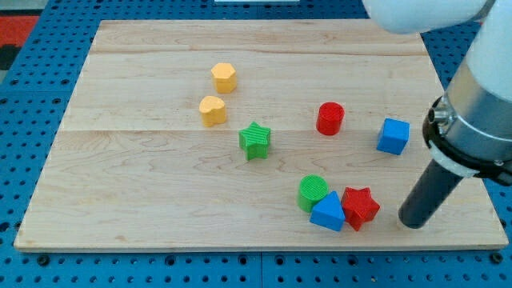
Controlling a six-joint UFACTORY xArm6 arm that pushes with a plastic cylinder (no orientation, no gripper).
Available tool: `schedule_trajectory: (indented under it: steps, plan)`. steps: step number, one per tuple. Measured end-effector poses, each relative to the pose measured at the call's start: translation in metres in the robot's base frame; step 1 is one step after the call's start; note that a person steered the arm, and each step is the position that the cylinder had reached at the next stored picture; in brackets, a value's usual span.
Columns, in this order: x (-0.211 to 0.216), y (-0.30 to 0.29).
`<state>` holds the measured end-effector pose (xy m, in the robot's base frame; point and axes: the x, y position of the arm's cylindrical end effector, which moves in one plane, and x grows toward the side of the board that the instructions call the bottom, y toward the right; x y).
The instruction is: Push the blue triangle towards vertically down of yellow heart
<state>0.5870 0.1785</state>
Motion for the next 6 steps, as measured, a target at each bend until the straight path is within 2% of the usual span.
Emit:
schedule_trajectory:
  steps: [4, 6]
  plan:
    - [0.001, -0.177]
    - [-0.002, -0.189]
